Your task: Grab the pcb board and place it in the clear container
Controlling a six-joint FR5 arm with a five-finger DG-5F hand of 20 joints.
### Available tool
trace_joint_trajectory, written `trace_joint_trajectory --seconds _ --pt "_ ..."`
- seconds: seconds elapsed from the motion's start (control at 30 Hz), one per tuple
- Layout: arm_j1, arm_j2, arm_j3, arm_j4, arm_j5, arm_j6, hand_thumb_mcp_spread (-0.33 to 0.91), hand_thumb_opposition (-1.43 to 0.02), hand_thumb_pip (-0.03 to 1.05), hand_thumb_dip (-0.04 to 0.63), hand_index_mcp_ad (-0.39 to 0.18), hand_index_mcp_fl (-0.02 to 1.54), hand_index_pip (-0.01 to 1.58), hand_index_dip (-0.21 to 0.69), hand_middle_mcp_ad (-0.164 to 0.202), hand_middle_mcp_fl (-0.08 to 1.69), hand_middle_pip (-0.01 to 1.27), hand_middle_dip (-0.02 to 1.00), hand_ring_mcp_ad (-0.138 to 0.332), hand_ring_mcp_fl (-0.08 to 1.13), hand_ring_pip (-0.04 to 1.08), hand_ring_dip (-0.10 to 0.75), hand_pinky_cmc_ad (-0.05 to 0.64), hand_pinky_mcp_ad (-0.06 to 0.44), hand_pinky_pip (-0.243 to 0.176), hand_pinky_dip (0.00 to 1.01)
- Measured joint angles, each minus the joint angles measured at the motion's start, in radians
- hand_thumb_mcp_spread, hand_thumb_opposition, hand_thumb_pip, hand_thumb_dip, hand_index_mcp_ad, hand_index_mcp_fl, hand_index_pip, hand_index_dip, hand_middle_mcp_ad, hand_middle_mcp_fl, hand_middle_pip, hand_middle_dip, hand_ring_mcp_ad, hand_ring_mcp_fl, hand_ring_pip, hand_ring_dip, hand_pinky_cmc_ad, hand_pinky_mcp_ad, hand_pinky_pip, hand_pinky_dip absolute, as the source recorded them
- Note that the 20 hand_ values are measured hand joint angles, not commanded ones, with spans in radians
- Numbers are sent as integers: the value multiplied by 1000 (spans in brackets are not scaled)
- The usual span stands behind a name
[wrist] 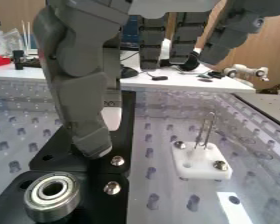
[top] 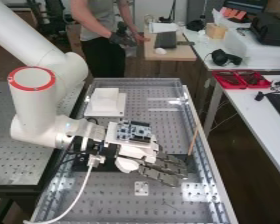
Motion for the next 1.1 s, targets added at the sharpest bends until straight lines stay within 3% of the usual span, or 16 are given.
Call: trace_joint_trajectory --seconds 0.73,1.1 --pt "7 8 -6 0 2 11 721 -834 407 218 -239 325 1421 274 37 52 138 187 91 12 93 52 307 129 -77 195" --pt "11 2 -2 -3 -1 22 740 -846 405 229 -234 417 1456 262 37 52 138 187 91 12 101 58 305 129 -77 195"
